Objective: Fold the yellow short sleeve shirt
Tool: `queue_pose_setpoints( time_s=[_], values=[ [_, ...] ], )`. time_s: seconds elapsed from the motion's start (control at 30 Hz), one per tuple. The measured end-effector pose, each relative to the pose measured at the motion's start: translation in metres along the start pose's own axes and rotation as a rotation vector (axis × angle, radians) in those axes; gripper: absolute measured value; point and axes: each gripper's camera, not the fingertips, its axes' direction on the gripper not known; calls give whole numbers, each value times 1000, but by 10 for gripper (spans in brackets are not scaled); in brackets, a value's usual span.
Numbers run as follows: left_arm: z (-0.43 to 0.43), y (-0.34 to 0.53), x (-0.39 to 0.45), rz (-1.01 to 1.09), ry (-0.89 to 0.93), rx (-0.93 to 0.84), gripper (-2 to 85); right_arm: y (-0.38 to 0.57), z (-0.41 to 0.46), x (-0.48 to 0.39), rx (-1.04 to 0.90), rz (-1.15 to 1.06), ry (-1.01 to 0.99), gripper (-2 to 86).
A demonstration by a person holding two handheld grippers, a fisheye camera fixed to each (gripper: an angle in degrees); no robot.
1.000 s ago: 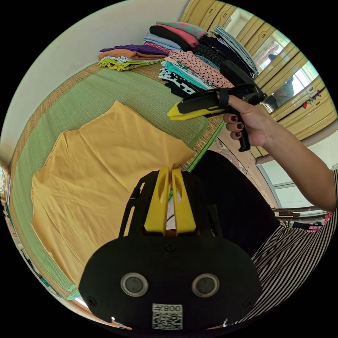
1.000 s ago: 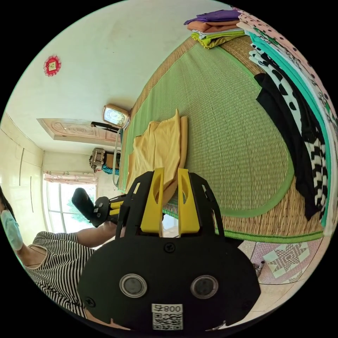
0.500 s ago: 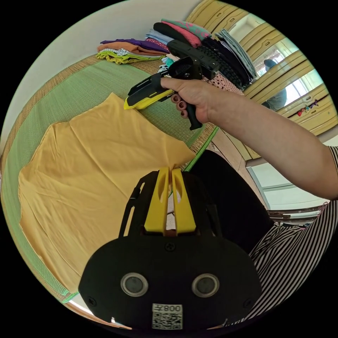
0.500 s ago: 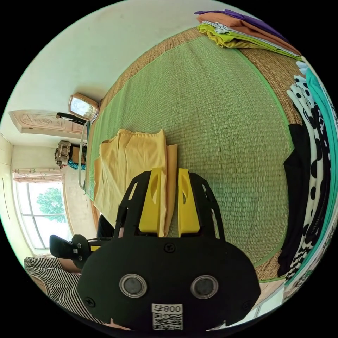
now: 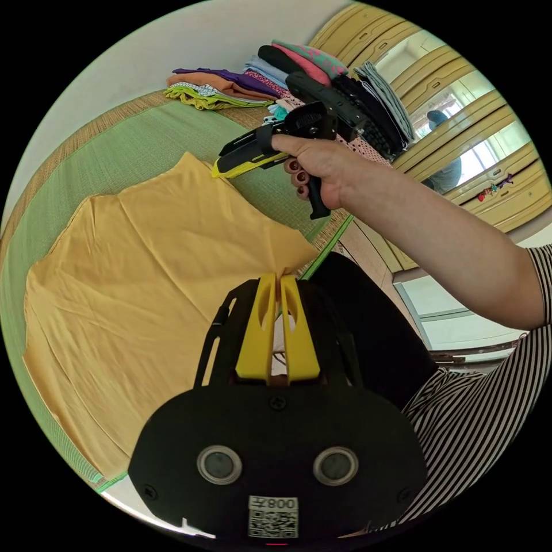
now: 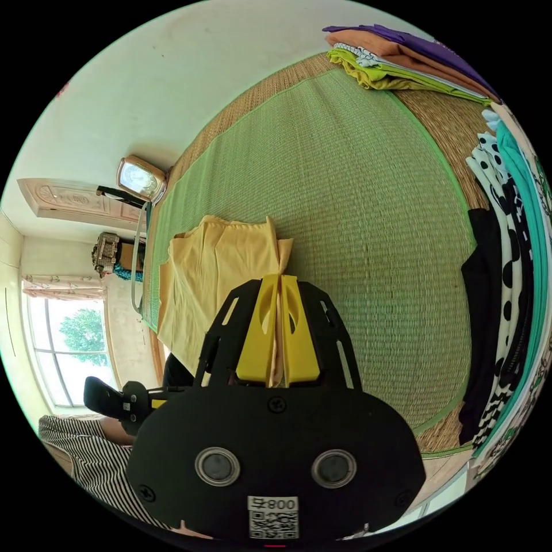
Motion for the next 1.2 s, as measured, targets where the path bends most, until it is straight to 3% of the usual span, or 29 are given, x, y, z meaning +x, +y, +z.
queue_pose_setpoints(
  time_s=[0.3, 0.63, 0.87, 1.2],
  values=[
    [-130, 64, -42, -91, 60, 198, 9, 10, -21, -60, 121, -65, -225, 3],
    [-317, 223, -151, -411, 222, 593, 10, -4, 6, -198, 163, -276, -381, 1],
    [-392, 346, -230, -700, 302, 791, 9, -16, 98, -316, 38, -419, -357, 2],
    [-453, 459, -308, -970, 379, 887, 7, -29, 250, -412, -171, -451, -224, 3]
  ],
)
